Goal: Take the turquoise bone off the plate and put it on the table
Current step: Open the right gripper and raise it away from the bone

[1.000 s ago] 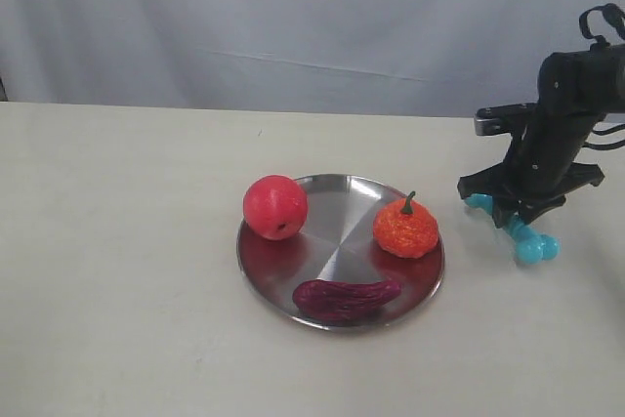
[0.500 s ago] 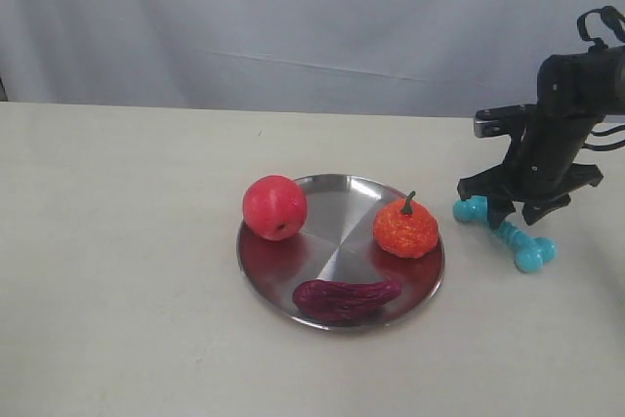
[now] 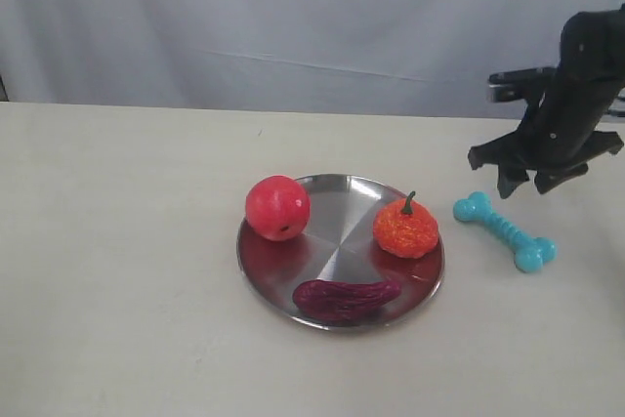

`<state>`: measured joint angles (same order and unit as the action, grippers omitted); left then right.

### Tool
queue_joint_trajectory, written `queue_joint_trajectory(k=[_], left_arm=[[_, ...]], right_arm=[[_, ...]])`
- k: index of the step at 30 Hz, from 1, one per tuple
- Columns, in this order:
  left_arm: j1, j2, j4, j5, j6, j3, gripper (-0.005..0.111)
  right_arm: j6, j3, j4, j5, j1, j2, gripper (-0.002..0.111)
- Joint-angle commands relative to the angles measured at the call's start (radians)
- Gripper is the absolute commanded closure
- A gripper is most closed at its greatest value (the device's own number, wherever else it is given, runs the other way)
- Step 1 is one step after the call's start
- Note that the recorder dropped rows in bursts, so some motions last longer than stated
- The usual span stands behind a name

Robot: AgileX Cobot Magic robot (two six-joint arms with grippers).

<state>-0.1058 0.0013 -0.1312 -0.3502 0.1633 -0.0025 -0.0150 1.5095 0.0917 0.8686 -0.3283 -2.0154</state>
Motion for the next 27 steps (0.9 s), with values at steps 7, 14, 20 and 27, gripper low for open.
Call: queue_joint_trajectory(k=[7,14,20,27], left_arm=[[0.005,-0.001,-0.001,0.004,0.001,0.003,0.107],[0.005,-0.001,-0.001,0.004,0.001,0.003,0.107],[0.005,-0.001,-0.001,0.004,0.001,0.003,0.107],[0.005,-0.001,-0.001,0.004,0.001,0.003,0.107]], right_arm=[[-0.013,-0.006,-0.004,0.054,-0.006,0.271,0.101],[-0.128,-0.203,-0.140,-0.095,-0.006,0.466,0.109],[-0.174,-0.434,-0.156,-0.322,0.025,0.697,0.109],[-0.236,-0.638,-0.154,-0.543,0.165,1.030,0.109]])
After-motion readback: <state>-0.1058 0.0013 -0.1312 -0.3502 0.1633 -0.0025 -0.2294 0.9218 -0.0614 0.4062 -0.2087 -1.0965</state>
